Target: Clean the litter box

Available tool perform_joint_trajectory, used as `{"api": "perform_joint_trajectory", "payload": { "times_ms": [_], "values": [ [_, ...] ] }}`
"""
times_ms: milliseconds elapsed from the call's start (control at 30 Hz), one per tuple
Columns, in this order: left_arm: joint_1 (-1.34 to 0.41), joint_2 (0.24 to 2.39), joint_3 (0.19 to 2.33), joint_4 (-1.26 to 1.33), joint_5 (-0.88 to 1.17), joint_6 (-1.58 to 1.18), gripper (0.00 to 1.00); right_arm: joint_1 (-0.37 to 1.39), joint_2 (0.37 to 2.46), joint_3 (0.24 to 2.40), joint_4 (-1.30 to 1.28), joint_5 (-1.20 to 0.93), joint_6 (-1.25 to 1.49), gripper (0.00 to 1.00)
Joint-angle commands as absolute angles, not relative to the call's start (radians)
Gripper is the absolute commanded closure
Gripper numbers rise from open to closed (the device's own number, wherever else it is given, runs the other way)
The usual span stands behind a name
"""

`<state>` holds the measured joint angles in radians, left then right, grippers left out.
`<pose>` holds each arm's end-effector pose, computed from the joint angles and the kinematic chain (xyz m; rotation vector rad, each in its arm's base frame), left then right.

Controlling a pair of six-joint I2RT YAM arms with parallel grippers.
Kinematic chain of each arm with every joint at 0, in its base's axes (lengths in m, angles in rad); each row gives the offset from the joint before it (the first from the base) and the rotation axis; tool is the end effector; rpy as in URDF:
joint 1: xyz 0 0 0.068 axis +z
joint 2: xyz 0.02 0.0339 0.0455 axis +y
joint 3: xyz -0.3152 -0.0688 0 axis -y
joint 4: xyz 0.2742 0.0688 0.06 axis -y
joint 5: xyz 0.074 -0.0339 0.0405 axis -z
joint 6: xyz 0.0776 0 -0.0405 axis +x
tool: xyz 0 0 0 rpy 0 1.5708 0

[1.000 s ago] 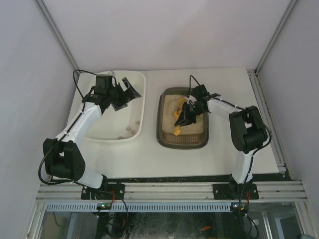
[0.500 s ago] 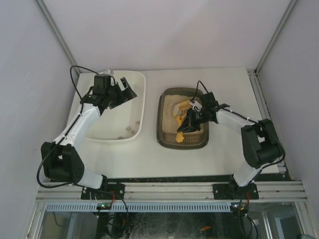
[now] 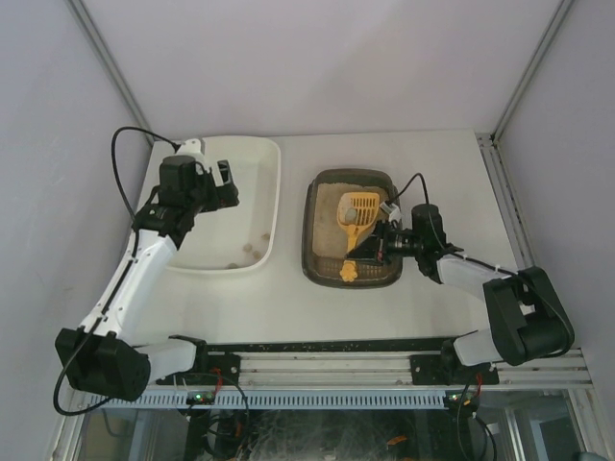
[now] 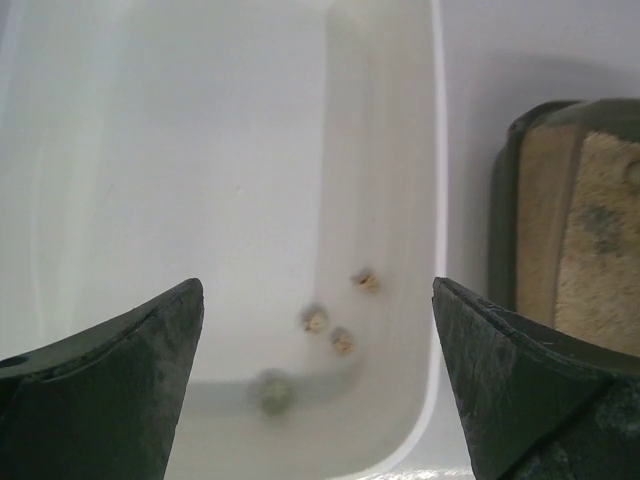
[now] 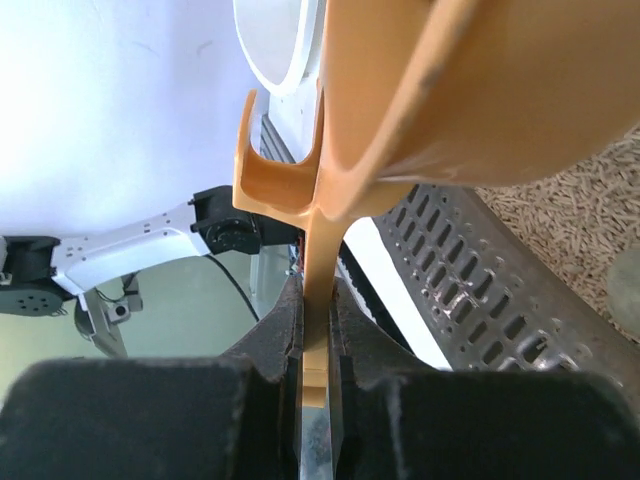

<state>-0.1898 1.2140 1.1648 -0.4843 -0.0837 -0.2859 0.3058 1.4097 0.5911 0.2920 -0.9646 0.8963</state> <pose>0.3126 -0.0534 0.3783 -0.1516 2.1030 -0.1977 0.2695 0.1520 0.2060 0.0062 2.3209 1.6826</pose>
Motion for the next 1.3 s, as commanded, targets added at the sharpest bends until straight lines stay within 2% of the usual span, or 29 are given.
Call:
{"api": "perform_joint_trajectory", "payload": {
  "times_ms": [0, 67, 167, 267, 400, 500, 633, 733, 867, 1000, 1100, 1200, 1267],
  "values": [
    [-0.194, 1.11, 1.089, -0.507, -0.173, -0.155, 0.0, 0.34, 1.387, 0.547, 0.587, -1.013, 1.008, 1.0],
    [-0.194, 1.089, 1.08, -0.535, -0.204, -0.138, 0.0, 0.322, 1.396, 0.53, 0.64, -1.038, 1.047, 1.0],
    [-0.195, 1.06, 1.061, -0.561, -0.22, -0.134, 0.0, 0.203, 1.403, 0.492, 0.705, -1.044, 1.089, 1.0],
    [-0.195, 1.038, 1.036, -0.572, -0.212, -0.14, 0.0, 0.249, 1.424, 0.526, 0.657, -1.066, 1.052, 1.0],
    [-0.194, 1.012, 1.008, -0.583, -0.217, -0.153, 0.0, 0.167, 1.466, 0.491, 0.783, -1.071, 1.143, 1.0],
    [-0.194, 0.998, 1.0, -0.591, -0.226, -0.151, 0.0, 0.264, 1.491, 0.517, 0.69, -1.063, 1.07, 1.0],
    [-0.194, 0.99, 0.995, -0.594, -0.229, -0.155, 0.0, 0.208, 1.535, 0.476, 0.82, -1.058, 1.15, 1.0],
    [-0.194, 0.992, 0.979, -0.579, -0.228, -0.161, 0.0, 0.272, 1.547, 0.495, 0.781, -1.058, 1.118, 1.0],
    [-0.195, 1.004, 0.973, -0.569, -0.227, -0.167, 0.0, 0.178, 1.584, 0.443, 0.982, -1.059, 1.251, 1.0],
    [-0.195, 1.013, 0.963, -0.565, -0.208, -0.177, 0.0, 0.288, 1.559, 0.504, 0.747, -1.051, 1.098, 1.0],
    [-0.194, 1.005, 0.954, -0.563, -0.205, -0.181, 0.01, 0.197, 1.571, 0.455, 0.897, -1.05, 1.193, 1.0],
    [-0.192, 1.005, 0.953, -0.566, -0.21, -0.181, 0.0, 0.286, 1.558, 0.507, 0.764, -1.041, 1.109, 1.0],
    [-0.192, 1.002, 0.953, -0.569, -0.207, -0.183, 0.0, 0.281, 1.543, 0.518, 0.738, -1.041, 1.095, 1.0]
  ]
}}
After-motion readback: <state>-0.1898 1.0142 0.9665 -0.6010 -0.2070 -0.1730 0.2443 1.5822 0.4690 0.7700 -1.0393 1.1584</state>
